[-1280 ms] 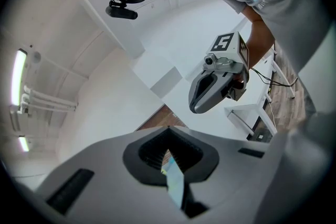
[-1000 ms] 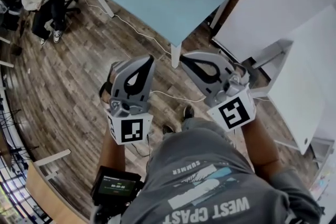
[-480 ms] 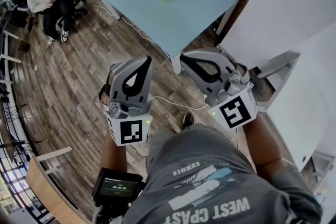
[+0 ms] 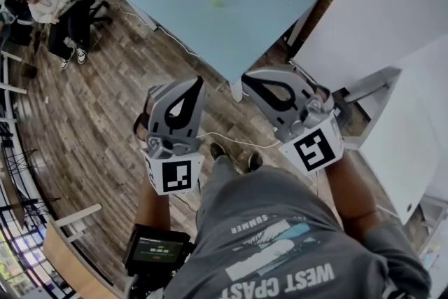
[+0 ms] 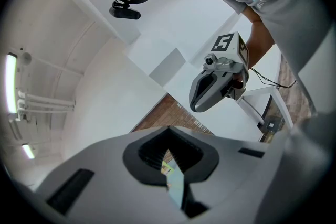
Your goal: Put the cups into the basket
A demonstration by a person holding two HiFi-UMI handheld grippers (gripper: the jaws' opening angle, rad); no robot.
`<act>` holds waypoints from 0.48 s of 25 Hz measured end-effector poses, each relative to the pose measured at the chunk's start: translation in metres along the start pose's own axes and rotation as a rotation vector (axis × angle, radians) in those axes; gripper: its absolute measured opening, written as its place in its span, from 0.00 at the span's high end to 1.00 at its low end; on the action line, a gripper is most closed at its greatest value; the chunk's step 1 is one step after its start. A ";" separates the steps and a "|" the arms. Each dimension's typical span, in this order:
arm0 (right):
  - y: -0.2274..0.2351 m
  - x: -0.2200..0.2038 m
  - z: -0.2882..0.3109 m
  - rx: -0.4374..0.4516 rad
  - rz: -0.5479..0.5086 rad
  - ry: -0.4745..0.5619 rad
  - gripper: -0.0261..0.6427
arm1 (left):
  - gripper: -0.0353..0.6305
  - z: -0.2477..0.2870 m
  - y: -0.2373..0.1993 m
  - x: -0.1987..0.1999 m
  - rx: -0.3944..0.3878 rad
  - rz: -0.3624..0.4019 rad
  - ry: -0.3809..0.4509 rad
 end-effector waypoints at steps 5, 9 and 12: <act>0.007 0.002 0.031 -0.035 -0.013 -0.029 0.94 | 0.95 0.004 -0.030 -0.022 -0.014 -0.005 0.044; 0.006 0.007 0.059 -0.064 -0.017 -0.051 0.94 | 0.95 0.001 -0.051 -0.044 -0.033 -0.003 0.071; 0.001 0.012 0.079 -0.078 -0.029 -0.064 0.94 | 0.95 -0.005 -0.065 -0.059 -0.046 -0.004 0.090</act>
Point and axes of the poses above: the fingertips, and each gripper's own axes: z forward along the fingers, y to its right, x out of its top, the point moved 3 cm from there along -z, backward along the fingers, and after that the axes turned 8 degrees about -x, right-handed, at the moved point
